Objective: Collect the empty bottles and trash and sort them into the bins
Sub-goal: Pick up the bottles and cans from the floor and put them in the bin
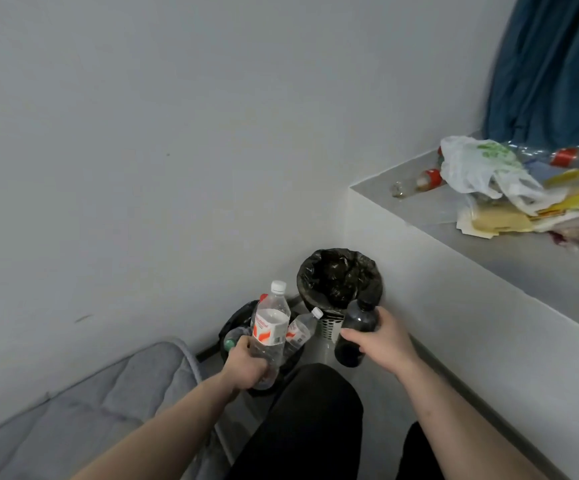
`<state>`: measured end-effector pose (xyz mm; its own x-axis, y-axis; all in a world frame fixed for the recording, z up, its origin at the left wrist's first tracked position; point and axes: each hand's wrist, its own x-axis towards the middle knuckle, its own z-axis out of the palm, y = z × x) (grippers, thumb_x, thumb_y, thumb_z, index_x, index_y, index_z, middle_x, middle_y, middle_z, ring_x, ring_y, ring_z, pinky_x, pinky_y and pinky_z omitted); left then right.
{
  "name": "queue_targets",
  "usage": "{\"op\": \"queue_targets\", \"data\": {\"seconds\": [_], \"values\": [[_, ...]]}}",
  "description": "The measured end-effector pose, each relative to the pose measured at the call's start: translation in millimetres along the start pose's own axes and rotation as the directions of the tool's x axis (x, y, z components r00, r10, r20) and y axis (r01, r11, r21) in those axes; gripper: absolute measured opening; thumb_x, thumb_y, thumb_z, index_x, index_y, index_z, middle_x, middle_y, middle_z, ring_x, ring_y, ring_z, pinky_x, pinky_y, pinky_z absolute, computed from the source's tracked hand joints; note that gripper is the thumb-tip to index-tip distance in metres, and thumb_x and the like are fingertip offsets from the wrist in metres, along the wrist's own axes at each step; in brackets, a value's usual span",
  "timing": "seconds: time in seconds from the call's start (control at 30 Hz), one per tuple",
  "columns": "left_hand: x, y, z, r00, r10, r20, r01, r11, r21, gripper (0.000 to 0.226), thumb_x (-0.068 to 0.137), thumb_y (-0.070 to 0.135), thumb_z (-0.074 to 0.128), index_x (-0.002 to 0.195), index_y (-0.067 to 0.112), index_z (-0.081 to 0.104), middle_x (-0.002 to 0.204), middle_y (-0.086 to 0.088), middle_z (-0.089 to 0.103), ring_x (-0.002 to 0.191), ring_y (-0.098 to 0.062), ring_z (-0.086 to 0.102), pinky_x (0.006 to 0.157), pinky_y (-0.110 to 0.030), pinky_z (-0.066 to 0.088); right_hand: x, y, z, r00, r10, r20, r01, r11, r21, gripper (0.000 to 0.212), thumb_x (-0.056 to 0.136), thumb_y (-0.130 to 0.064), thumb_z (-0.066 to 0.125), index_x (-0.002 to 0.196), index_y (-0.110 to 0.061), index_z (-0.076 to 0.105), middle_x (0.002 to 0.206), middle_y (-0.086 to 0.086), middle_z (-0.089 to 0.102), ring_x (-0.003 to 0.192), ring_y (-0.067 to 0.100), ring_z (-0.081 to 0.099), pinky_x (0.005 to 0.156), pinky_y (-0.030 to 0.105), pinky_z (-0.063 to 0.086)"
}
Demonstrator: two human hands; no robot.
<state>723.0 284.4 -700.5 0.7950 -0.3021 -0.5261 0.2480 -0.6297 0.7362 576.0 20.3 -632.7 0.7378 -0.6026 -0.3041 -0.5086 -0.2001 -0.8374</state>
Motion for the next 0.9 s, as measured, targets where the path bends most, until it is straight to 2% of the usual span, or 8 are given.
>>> {"op": "queue_targets", "data": {"seconds": [0.13, 0.23, 0.33, 0.4, 0.47, 0.7, 0.8, 0.9], "values": [[18, -4, 7, 0.994, -0.072, -0.079, 0.078, 0.994, 0.079, 0.079, 0.05, 0.028, 0.083, 0.122, 0.021, 0.052, 0.11, -0.001, 0.068, 0.096, -0.021, 0.068, 0.087, -0.044, 0.06, 5, -12, 12, 1.0, -0.003, 0.011, 0.003, 1.0, -0.005, 0.053, 0.058, -0.053, 0.086, 0.102, -0.038, 0.063, 0.097, -0.017, 0.07, 0.089, 0.012, 0.071, 0.084, 0.037, 0.059], [30, -6, 12, 0.979, -0.118, -0.168, 0.142, 0.98, 0.141, 0.089, 0.042, 0.055, 0.079, 0.123, 0.028, 0.055, 0.112, 0.004, 0.069, 0.102, -0.02, 0.066, 0.094, -0.043, 0.057, 15, -16, 22, 0.999, -0.013, 0.033, 0.013, 1.0, -0.006, 0.051, 0.061, -0.05, 0.086, 0.104, -0.037, 0.061, 0.097, -0.017, 0.069, 0.089, 0.011, 0.07, 0.082, 0.035, 0.058], [34, -6, 19, 0.962, -0.11, -0.25, 0.177, 0.948, 0.264, 0.082, 0.06, 0.067, 0.07, 0.129, 0.026, 0.053, 0.122, 0.002, 0.065, 0.119, -0.026, 0.055, 0.102, -0.042, 0.05, 28, -20, 30, 0.997, -0.028, 0.078, 0.029, 1.0, -0.011, 0.047, 0.066, -0.048, 0.086, 0.104, -0.037, 0.061, 0.099, -0.017, 0.069, 0.091, 0.009, 0.068, 0.079, 0.031, 0.057], [36, -6, 25, 0.958, -0.085, -0.274, 0.175, 0.93, 0.323, 0.067, 0.078, 0.058, 0.068, 0.133, 0.023, 0.05, 0.13, -0.001, 0.06, 0.129, -0.029, 0.044, 0.105, -0.044, 0.046, 40, -21, 34, 0.994, -0.028, 0.104, 0.029, 1.0, -0.007, 0.048, 0.063, -0.051, 0.086, 0.103, -0.039, 0.062, 0.1, -0.019, 0.069, 0.092, 0.008, 0.069, 0.084, 0.035, 0.059], [43, -10, 31, 0.952, -0.064, -0.299, 0.169, 0.924, 0.342, 0.057, 0.086, 0.046, 0.069, 0.133, 0.022, 0.048, 0.134, -0.002, 0.057, 0.132, -0.029, 0.041, 0.107, -0.047, 0.046, 51, -20, 38, 0.991, -0.023, 0.131, 0.025, 1.0, -0.01, 0.052, 0.059, -0.055, 0.085, 0.104, -0.041, 0.062, 0.101, -0.019, 0.07, 0.092, 0.008, 0.07, 0.086, 0.038, 0.06], [67, -30, 48, 0.92, -0.122, -0.373, 0.229, 0.939, 0.258, 0.045, 0.088, 0.029, 0.068, 0.126, 0.019, 0.046, 0.132, -0.005, 0.058, 0.119, -0.028, 0.06, 0.099, -0.043, 0.053, 83, -16, 56, 0.985, 0.009, 0.174, -0.006, 1.0, -0.016, 0.055, 0.049, -0.057, 0.085, 0.098, -0.04, 0.065, 0.095, -0.018, 0.073, 0.09, 0.007, 0.07, 0.084, 0.04, 0.061], [76, -32, 52, 0.909, -0.154, -0.388, 0.25, 0.945, 0.21, 0.041, 0.093, 0.026, 0.064, 0.127, 0.017, 0.044, 0.131, -0.007, 0.058, 0.118, -0.031, 0.061, 0.095, -0.042, 0.052, 91, -14, 65, 0.982, 0.018, 0.188, -0.016, 1.0, -0.013, 0.057, 0.048, -0.058, 0.086, 0.098, -0.042, 0.065, 0.097, -0.018, 0.073, 0.092, 0.006, 0.07, 0.084, 0.04, 0.061], [84, -34, 54, 0.902, -0.154, -0.404, 0.244, 0.953, 0.18, 0.043, 0.092, 0.021, 0.065, 0.127, 0.014, 0.041, 0.137, -0.01, 0.052, 0.12, -0.035, 0.059, 0.098, -0.045, 0.051, 96, -12, 75, 0.979, 0.018, 0.202, -0.017, 1.0, -0.004, 0.057, 0.048, -0.055, 0.086, 0.1, -0.041, 0.065, 0.098, -0.019, 0.073, 0.094, 0.006, 0.07, 0.084, 0.04, 0.061]]}}
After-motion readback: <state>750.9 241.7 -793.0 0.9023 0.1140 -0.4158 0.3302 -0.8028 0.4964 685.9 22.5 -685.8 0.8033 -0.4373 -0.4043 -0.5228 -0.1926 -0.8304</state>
